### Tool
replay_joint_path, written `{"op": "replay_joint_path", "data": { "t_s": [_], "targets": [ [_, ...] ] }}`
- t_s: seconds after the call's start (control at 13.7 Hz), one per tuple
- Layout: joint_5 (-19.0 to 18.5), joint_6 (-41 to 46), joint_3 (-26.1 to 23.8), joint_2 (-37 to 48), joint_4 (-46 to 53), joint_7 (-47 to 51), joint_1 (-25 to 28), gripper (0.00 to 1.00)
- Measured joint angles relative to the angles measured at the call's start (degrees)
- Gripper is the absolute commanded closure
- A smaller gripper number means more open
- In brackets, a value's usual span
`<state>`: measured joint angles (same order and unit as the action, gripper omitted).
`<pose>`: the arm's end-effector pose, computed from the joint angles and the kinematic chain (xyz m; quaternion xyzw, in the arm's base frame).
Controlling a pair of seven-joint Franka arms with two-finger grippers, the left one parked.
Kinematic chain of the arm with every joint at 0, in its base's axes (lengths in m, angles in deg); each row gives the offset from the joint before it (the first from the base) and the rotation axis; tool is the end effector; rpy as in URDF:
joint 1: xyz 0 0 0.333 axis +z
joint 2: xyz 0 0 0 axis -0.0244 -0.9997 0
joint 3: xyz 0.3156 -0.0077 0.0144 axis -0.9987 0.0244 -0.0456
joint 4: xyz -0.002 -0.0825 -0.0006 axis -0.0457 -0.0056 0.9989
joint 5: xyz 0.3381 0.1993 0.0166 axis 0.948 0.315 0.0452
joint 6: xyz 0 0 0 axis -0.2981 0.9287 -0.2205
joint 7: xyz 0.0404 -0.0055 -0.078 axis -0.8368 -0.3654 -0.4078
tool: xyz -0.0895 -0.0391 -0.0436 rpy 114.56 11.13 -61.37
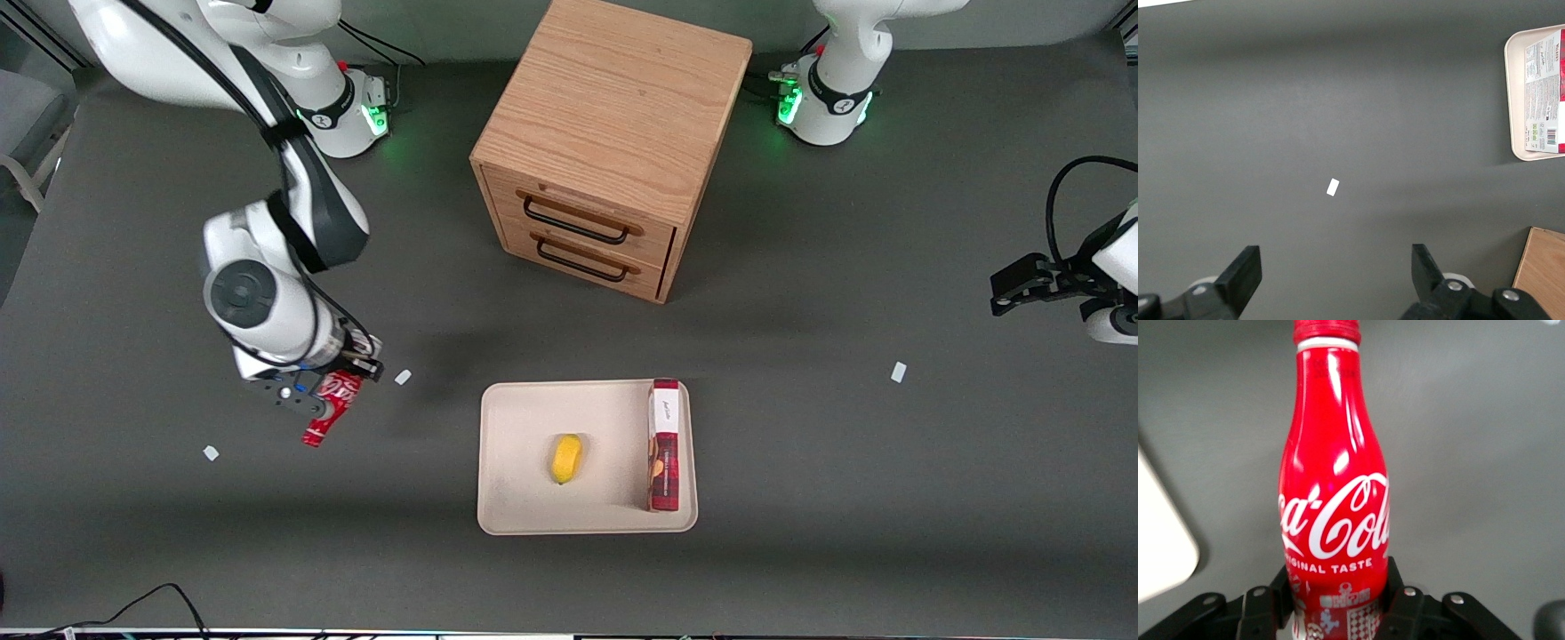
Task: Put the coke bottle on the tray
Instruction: 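Carry the upright bottle with the right gripper onto the white tray beside the lemon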
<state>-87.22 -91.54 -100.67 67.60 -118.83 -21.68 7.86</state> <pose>0.6151 0.1728 0.3785 0.9816 -0.1815 -0.0157 0.0567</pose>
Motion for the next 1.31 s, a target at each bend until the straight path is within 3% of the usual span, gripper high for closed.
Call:
{"op": "replay_joint_path", "data": {
  "t_s": [0.22, 0.51, 0.73, 1.02, 1.31],
  "targets": [
    [4.2, 11.7, -1.5, 0.3, 13.8, -6.9, 0.0, 1.00],
    [7.1, 14.7, -7.4, -4.5, 26.1, -17.7, 0.1, 1.00],
    [7.7, 8.8, -11.3, -14.4, 30.2, -17.8, 1.2, 1.00],
    [7.7, -4.7, -11.4, -30.8, 31.2, -17.1, 2.8, 1.00],
    [7.1, -9.9, -11.4, -37.8, 32.0, -13.7, 3.5, 1.00]
  ]
}}
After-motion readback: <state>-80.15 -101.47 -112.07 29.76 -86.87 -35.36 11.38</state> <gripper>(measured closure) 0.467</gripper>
